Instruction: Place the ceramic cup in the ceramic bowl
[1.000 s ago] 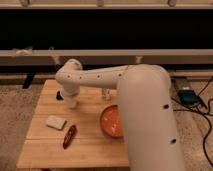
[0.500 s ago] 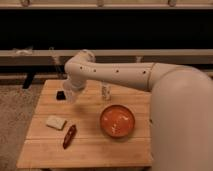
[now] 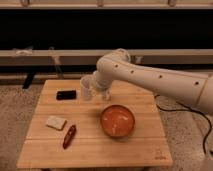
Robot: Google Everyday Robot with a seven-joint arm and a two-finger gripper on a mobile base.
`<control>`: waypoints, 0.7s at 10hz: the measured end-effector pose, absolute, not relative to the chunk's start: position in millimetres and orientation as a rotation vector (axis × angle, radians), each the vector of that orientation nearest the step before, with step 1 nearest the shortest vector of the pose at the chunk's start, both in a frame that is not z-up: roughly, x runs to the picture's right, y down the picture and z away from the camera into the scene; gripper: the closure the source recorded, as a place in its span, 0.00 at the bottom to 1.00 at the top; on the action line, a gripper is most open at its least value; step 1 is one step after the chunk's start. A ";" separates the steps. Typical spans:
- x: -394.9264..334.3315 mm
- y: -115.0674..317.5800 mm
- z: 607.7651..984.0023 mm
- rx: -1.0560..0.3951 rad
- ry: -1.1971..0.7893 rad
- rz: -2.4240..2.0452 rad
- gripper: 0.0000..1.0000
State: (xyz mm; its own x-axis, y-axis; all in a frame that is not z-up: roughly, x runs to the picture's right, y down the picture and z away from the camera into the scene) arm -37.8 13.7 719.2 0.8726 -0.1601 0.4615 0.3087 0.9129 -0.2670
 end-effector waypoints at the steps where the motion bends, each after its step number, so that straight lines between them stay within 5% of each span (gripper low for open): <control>1: -12.2 15.0 720.4 -0.334 -0.432 -0.210 1.00; 7: 79.0 47.1 750.4 -0.340 -0.324 -0.096 1.00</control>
